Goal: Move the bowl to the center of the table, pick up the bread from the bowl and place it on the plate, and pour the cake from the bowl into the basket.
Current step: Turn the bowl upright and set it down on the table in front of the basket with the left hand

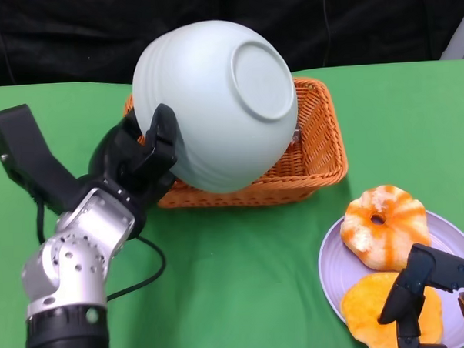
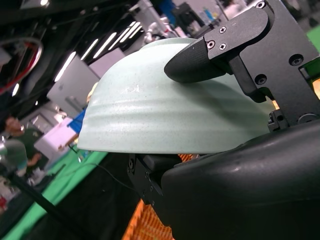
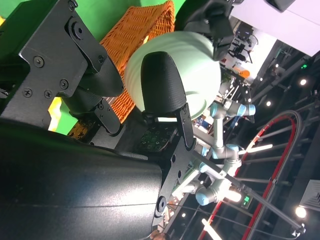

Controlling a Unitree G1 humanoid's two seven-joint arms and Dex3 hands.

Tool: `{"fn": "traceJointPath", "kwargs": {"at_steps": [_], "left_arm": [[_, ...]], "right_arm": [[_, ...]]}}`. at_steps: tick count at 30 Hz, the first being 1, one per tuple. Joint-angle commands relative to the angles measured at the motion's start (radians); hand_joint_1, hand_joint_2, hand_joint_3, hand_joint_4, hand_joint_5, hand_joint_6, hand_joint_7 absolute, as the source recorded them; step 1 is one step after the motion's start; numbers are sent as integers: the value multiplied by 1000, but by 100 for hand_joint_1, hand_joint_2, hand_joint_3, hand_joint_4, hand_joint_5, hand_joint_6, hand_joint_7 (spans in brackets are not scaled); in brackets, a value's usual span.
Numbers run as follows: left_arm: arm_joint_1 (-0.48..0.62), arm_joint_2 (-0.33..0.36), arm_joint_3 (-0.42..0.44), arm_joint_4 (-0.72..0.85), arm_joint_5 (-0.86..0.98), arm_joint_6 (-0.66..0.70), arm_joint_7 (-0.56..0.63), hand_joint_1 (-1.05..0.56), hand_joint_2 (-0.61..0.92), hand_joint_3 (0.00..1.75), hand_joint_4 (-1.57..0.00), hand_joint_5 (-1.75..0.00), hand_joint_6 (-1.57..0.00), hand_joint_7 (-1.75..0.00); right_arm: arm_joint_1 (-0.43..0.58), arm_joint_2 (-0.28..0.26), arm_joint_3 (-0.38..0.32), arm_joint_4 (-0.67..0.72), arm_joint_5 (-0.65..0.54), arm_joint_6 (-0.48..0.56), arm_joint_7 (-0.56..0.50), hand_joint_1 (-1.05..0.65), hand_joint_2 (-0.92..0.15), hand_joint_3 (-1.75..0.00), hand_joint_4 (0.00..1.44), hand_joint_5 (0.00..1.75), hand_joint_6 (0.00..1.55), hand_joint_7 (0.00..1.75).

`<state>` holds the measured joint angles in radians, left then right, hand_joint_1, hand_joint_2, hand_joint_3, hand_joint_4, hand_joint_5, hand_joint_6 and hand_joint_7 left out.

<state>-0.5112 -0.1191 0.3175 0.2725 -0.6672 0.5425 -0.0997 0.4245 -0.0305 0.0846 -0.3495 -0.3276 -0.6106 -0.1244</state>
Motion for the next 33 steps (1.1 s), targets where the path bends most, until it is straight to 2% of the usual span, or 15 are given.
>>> {"fn": "traceJointPath", "kwargs": {"at_steps": [1, 5, 9, 12, 14, 17, 25, 28, 32, 33], "left_arm": [[39, 35, -34, -60, 38, -59, -63, -23, 26, 171, -111, -175, -96, -172], [120, 73, -118, -181, 129, -146, -129, -20, 28, 171, -110, -175, -94, -170], [195, 116, -199, -264, 243, -288, -195, -17, 27, 168, -109, -175, -92, -171], [230, 154, -241, -284, 312, -405, -256, -16, 28, 164, -108, -175, -90, -172], [253, 184, -268, -290, 369, -503, -295, -16, 31, 156, -108, -175, -92, -168], [279, 217, -292, -291, 421, -641, -347, -11, 33, 157, -106, -175, -95, -160], [330, 297, -352, -241, 631, -1034, -351, -11, 28, 160, -108, -175, -96, -167], [337, 307, -360, -217, 638, -1104, -350, -10, 26, 164, -109, -175, -95, -170], [334, 314, -366, -201, 636, -1126, -343, -10, 25, 165, -109, -175, -95, -171], [358, 349, -363, -209, 712, -1209, -332, -10, 25, 166, -109, -175, -95, -171]], "right_arm": [[6, -8, -10, -8, 16, -3, 1, 12, -17, -175, 105, 175, 89, 158], [2, -10, -10, -10, 24, 0, 7, 12, -17, -175, 105, 175, 89, 158], [9, -11, -11, -6, 23, -7, 9, 12, -17, -175, 105, 175, 88, 158], [7, -13, -13, -2, 21, -8, 10, 12, -17, -175, 105, 175, 88, 158], [7, -10, -11, -10, 20, 3, 11, 12, -17, -175, 105, 175, 88, 158], [4, -4, -8, -21, 14, 14, 11, 12, -17, -175, 105, 175, 87, 158], [-4, -8, -5, -22, 36, 20, 19, 13, -19, -175, 105, 175, 86, 157], [-2, -6, -4, -28, 36, 24, 22, 13, -19, -175, 105, 175, 86, 157], [-1, -6, -4, -28, 37, 25, 22, 13, -19, -175, 105, 175, 85, 157], [5, -7, -5, -34, 37, 26, 23, 13, -19, -175, 105, 175, 85, 157]]}}
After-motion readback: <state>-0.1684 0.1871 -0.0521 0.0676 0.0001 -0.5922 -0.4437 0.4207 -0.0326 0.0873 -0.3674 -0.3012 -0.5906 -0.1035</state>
